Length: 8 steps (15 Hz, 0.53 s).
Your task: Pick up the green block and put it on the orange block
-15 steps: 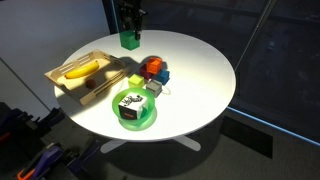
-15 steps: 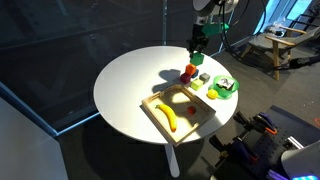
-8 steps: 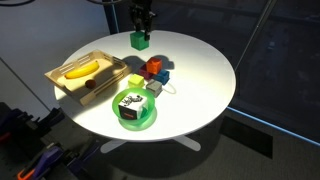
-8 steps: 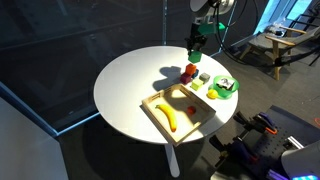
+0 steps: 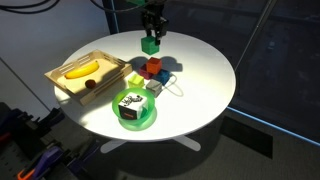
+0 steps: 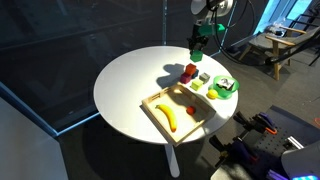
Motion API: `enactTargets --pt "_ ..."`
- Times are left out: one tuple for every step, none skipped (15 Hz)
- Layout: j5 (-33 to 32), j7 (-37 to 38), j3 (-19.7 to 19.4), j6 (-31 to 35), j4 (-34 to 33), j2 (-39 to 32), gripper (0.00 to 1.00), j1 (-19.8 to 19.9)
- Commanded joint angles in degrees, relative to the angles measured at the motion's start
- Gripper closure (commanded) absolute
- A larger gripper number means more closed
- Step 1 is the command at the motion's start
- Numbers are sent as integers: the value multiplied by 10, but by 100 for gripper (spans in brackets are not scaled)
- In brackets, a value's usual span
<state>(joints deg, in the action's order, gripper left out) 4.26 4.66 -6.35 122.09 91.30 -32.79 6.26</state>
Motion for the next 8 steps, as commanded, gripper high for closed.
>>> enactTargets --pt "-3 15 -1 -9 -29 -21 68 6" --pt "-4 17 -2 -7 -28 -23 68 4" --pt "-5 18 -2 -5 -28 -26 68 3" --pt "-5 20 -2 -5 -28 -29 68 2" --pt "-7 22 -3 -5 -29 -32 68 1" --pt "-8 25 -3 -7 -33 -37 68 -1" --pt "-8 27 -3 -8 -37 -40 68 -1" --pt "-7 28 -3 -10 -41 -44 68 -2"
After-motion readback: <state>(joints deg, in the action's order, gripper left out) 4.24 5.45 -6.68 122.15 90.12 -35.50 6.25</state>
